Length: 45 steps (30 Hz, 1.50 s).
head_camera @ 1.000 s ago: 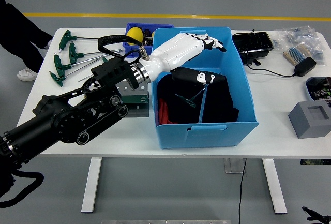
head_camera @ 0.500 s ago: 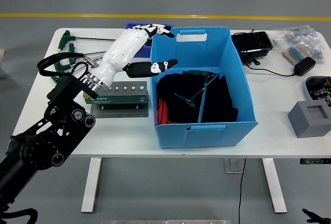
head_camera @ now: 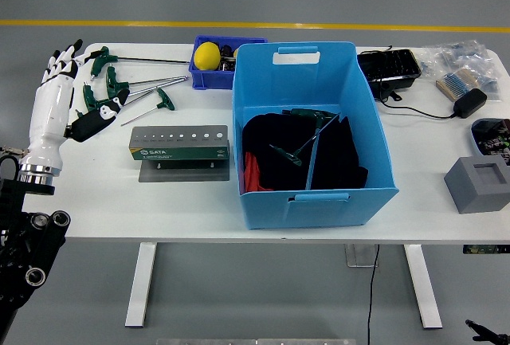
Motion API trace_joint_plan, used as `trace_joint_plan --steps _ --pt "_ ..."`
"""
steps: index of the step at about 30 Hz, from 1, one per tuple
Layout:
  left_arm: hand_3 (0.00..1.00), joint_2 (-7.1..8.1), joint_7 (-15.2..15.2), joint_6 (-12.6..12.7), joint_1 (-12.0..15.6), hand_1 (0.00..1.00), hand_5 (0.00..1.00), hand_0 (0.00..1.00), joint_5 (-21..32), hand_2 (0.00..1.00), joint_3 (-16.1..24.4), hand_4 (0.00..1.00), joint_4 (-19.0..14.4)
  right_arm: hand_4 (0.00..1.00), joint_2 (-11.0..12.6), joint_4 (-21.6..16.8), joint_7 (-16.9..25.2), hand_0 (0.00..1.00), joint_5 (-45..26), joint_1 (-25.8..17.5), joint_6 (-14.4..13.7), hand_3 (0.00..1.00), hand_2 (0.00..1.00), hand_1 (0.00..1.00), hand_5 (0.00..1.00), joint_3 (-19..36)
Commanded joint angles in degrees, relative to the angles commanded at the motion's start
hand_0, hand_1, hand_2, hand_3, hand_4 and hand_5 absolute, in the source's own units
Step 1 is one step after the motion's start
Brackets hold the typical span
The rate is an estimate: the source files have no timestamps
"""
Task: Lift tool from toolbox,place it in box,lift tool from toolbox,place it in box
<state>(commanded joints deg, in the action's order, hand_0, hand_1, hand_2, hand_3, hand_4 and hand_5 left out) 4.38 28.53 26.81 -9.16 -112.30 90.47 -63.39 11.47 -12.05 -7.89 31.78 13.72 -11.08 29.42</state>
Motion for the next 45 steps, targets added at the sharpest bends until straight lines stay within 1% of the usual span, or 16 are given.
trace_joint_plan --steps 3,4,5,14,15,16,21,22,23,27,28,33,34,39,40,45 --pt "0.756 -1.06 2.78 2.52 2.84 0.852 0.592 0.896 2.84 0.946 2.59 0.815 0.47 0.781 -0.19 0.02 -0.11 0.622 0.31 -0.32 -0.02 0.545 0.657 0.6 0.648 0.22" --pt "0.709 -1.38 3.51 3.07 3.33 0.798 0.5 0.84 4.47 0.883 3.13 0.771 0.87 0.781 -0.25 0.02 -0.21 0.623 0.61 -0.43 0.02 0.546 0.659 0.6 0.649 0.39" --pt "0.709 -1.62 4.04 3.38 3.58 0.798 0.5 0.84 6.72 0.883 3.4 0.771 1.25 0.781 -0.3 0.01 -0.3 0.623 0.85 -0.5 0.06 0.546 0.659 0.6 0.649 0.52" --pt "0.645 -2.96 6.62 2.91 2.54 0.744 0.514 0.773 27.2 0.799 -0.54 0.777 3.02 0.781 -0.39 -0.06 -0.76 0.623 2.3 -0.81 0.59 0.545 0.661 0.6 0.647 0.94" --pt "0.645 -3.02 6.25 2.37 2.27 0.744 0.514 0.773 29.43 0.799 -0.72 0.777 2.76 0.781 -0.32 -0.08 -0.68 0.623 2.05 -0.8 0.65 0.545 0.661 0.6 0.647 0.67" --pt "0.589 -2.95 5.78 1.6 2.11 0.663 0.525 0.697 32.04 0.726 -1.05 0.772 2.53 0.782 -0.29 -0.08 -0.64 0.623 1.89 -0.8 0.68 0.546 0.662 0.601 0.648 0.56" --pt "0.589 -2.41 3.0 -3.92 1.76 0.663 0.525 0.697 43.93 0.726 -1.72 0.772 1.69 0.782 -0.18 -0.1 -0.44 0.623 1.09 -0.83 0.65 0.546 0.662 0.601 0.648 0.05" --pt "0.548 -2.32 2.36 -4.91 1.62 0.498 0.544 0.504 46.53 0.55 -1.74 0.765 1.63 0.782 -0.16 -0.11 -0.39 0.622 0.91 -0.85 0.61 0.546 0.66 0.6 0.649 -0.05" --pt "0.548 -2.26 1.93 -5.61 1.5 0.498 0.544 0.504 48.03 0.55 -1.71 0.765 1.59 0.782 -0.15 -0.11 -0.37 0.622 0.86 -0.84 0.58 0.546 0.66 0.6 0.649 -0.08" --pt "0.548 -2.29 0.98 -7.02 1.07 0.498 0.544 0.504 48.25 0.55 -1.59 0.765 1.4 0.782 -0.03 -0.14 -0.14 0.622 0.01 -0.67 0.45 0.546 0.66 0.6 0.649 -0.67" --pt "0.535 -2.34 0.83 -7.13 1.0 0.402 0.554 0.37 48.03 0.502 -1.56 0.764 1.35 0.783 0.0 -0.15 -0.04 0.623 -0.34 -0.6 0.41 0.546 0.661 0.6 0.65 -0.92" --pt "0.535 -2.63 0.14 -6.9 1.11 0.402 0.554 0.37 46.53 0.502 -1.42 0.764 1.5 0.783 0.03 -0.16 0.08 0.623 -0.64 -0.36 0.33 0.546 0.661 0.6 0.65 -1.18" --pt "0.512 -2.66 0.04 -6.78 1.15 0.295 0.538 0.279 46.02 0.428 -1.36 0.743 1.51 0.783 0.02 -0.15 0.07 0.622 -0.63 -0.35 0.32 0.547 0.661 0.6 0.65 -1.16" --pt "0.512 -2.71 -0.68 -6.14 1.39 0.295 0.538 0.279 43.57 0.428 -1.11 0.743 1.5 0.783 -0.06 -0.12 -0.06 0.622 -0.46 -0.37 0.29 0.547 0.661 0.6 0.65 -0.95" --pt "0.309 -2.74 -1.01 -6.38 1.4 0.044 0.565 0.11 42.67 0.14 -0.9 0.775 1.46 0.784 -0.06 -0.1 -0.05 0.623 -0.61 -0.39 0.27 0.546 0.662 0.6 0.651 -1.03" --pt "0.309 -2.73 -2.86 -7.38 1.33 0.044 0.565 0.11 38.31 0.14 -0.22 0.775 1.19 0.784 0.07 -0.11 0.13 0.623 -1.5 -0.3 0.22 0.546 0.662 0.6 0.651 -1.61"
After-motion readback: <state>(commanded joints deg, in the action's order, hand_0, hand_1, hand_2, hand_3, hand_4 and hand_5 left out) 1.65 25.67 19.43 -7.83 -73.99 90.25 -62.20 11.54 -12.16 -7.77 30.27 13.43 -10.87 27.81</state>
